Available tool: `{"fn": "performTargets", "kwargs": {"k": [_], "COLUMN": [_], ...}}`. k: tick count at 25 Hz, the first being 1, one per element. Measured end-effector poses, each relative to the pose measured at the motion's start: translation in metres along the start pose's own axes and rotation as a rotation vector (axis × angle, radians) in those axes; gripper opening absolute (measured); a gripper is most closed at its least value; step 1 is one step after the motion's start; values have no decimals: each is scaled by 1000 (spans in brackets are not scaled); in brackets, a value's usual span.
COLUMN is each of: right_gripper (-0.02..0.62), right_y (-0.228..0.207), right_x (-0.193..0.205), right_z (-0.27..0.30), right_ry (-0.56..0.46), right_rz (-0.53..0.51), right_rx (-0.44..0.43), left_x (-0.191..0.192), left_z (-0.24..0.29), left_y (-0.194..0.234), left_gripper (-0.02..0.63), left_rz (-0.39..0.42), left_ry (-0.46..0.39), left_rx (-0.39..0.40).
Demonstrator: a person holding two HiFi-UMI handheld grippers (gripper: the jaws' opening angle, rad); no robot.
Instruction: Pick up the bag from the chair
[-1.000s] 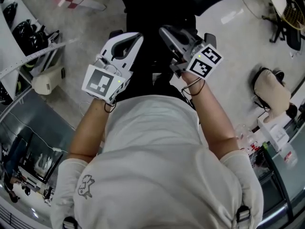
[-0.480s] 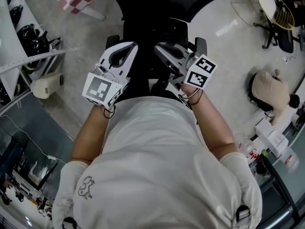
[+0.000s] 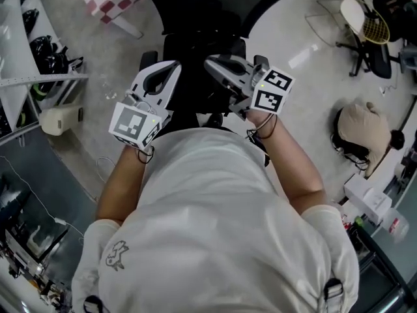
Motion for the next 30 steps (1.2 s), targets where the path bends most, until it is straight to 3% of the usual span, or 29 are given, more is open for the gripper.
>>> {"fn": "performTargets", "kwargs": {"k": [6, 20, 24, 30], "right_gripper": [32, 32, 32, 32], "right_y": [33, 87, 112, 146], "right_x": [-3, 6, 14, 25], "right_z": [-26, -57, -69, -72], "right_ry": [-9, -31, -47, -76], "right_rz": [-32, -45, -54, -47], "right_rx": [-40, -81, -77, -49], "left_x": [-10, -35, -35, -32], "left_z": [-22, -51, -69, -100], "left_y": [-44, -101, -112, -118], "left_gripper": [11, 11, 11, 11], "left_rz": [57, 123, 146, 118], "left_ry": [-56, -68, -62, -63], "left_rx": [-46, -92, -83, -22]}}
Point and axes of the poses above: the fingertips, and each gripper's own axes: z forward along the fingers, y to its left, x out of its underside, the point moved 5 cm from there along -z, backward along the fingers
